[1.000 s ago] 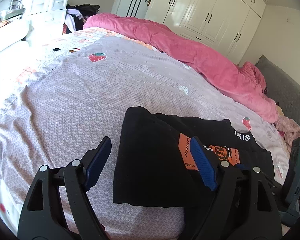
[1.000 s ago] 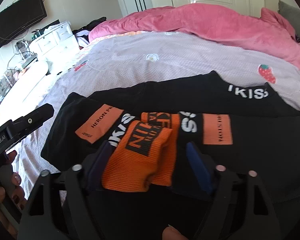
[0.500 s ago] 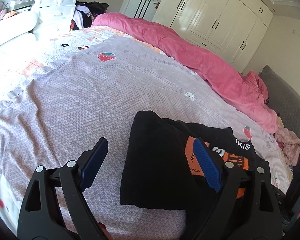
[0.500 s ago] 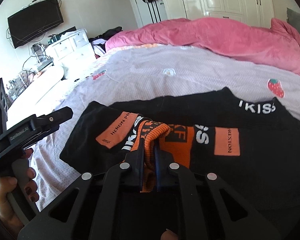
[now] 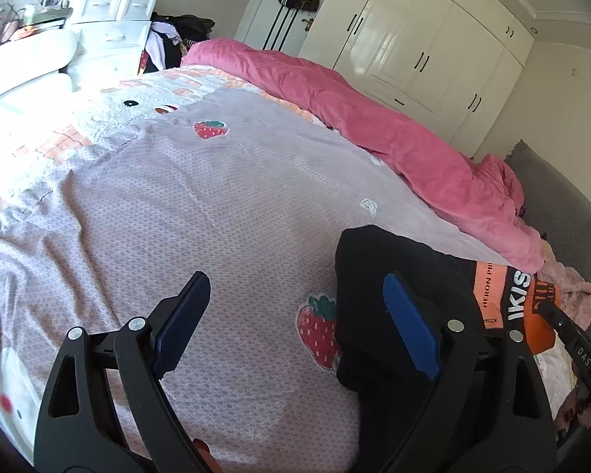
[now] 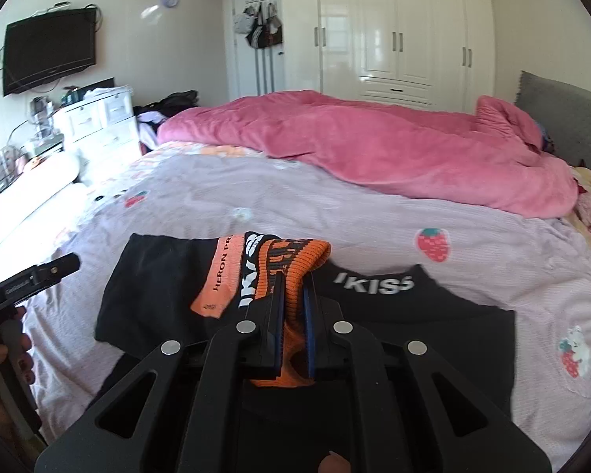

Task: Fold small clothes
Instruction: 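Lift the socks and lower them onto the sweatshirt below the collar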

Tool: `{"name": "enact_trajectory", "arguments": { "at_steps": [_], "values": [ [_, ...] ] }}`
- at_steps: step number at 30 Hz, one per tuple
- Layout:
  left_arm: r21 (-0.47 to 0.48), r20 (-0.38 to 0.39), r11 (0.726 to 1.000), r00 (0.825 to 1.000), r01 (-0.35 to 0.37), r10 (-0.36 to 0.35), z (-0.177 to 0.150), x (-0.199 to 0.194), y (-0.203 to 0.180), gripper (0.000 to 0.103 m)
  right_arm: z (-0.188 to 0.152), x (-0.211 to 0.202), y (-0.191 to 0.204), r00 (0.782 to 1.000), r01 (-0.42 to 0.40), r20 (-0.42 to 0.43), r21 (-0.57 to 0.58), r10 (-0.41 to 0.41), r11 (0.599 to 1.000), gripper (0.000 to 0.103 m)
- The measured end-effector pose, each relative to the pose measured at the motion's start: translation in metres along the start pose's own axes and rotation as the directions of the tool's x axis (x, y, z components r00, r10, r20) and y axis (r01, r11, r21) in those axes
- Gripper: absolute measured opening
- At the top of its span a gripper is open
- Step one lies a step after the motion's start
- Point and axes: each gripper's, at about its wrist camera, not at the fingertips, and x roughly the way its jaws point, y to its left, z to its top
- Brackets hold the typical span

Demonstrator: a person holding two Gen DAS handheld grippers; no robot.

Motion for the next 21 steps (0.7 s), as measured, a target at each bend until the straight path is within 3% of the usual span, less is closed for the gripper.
{"name": "enact_trajectory", "arguments": {
  "at_steps": [11,21],
  "values": [
    [0.047,-0.001,0.999,1.0,0.021,-0.021,-0.004,0.002,-0.014,0.082,-0.014,-0.015,-0.055,0.992,0.123,0.004,0.044,-0.123,0.992,0.007],
    [0.147,-0.09,0.989,0.996,0.034,-0.021,-0.017,0.021,-0.031,0.082,-0.027,-0.007,-0.086,0.982,0.186,-0.053,0.096,-0.182,0.978,0.008]
  ]
}}
